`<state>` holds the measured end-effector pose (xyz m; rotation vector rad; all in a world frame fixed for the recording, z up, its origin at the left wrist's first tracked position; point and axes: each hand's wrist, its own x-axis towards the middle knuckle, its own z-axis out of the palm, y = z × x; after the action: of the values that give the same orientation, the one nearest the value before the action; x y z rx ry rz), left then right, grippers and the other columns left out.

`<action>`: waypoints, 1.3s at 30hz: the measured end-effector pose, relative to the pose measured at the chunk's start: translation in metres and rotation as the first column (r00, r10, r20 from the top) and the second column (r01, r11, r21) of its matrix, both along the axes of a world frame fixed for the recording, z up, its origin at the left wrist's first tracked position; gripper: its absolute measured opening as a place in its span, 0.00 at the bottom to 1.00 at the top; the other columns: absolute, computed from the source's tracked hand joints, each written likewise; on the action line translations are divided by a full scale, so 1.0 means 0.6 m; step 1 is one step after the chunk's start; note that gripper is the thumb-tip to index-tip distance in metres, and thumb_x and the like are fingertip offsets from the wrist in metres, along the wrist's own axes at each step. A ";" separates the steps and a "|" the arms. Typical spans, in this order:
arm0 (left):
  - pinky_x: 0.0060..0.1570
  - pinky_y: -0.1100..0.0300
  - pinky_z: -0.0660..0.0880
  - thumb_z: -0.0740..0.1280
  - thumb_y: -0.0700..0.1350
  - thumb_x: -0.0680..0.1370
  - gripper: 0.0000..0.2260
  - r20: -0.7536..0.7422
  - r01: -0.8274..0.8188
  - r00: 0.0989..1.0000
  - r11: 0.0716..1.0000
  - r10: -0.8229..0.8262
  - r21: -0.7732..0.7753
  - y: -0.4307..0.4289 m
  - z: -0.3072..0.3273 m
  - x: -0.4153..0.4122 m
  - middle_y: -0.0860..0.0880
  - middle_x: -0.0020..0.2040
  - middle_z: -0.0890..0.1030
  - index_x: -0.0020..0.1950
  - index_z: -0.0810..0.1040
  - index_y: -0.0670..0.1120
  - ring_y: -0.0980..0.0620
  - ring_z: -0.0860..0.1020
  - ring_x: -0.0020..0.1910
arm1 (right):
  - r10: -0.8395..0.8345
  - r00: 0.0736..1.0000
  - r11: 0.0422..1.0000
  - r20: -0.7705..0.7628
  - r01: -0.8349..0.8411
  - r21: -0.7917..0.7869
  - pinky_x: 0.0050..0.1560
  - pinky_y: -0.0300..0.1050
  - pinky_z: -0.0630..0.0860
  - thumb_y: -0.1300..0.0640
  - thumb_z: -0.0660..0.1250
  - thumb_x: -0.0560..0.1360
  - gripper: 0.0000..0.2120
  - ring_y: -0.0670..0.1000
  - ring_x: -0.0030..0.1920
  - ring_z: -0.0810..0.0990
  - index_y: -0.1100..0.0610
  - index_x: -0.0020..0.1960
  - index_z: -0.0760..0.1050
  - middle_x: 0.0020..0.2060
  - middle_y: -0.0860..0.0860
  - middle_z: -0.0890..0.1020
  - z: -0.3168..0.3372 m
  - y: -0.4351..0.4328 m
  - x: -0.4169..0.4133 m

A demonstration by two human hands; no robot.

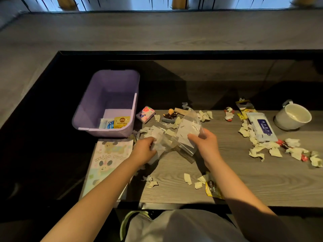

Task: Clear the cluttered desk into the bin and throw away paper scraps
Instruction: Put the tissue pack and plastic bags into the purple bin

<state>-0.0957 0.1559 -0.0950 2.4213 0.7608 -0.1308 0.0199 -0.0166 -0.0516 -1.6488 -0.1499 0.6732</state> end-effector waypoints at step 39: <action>0.36 0.59 0.78 0.73 0.40 0.63 0.10 -0.490 -0.378 0.819 0.923 0.298 -0.072 0.303 0.020 0.048 0.44 0.34 0.80 0.41 0.79 0.40 0.47 0.80 0.34 | 0.258 0.962 0.965 0.090 -0.252 -0.073 0.61 0.63 0.72 0.58 0.62 0.77 0.06 0.61 0.55 0.77 0.56 0.52 0.74 0.53 0.60 0.79 0.001 0.243 0.011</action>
<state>-0.0667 0.3374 -0.0832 2.0671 1.3327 -0.6341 0.0268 0.1293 -0.0511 -1.7391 -0.4234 0.7973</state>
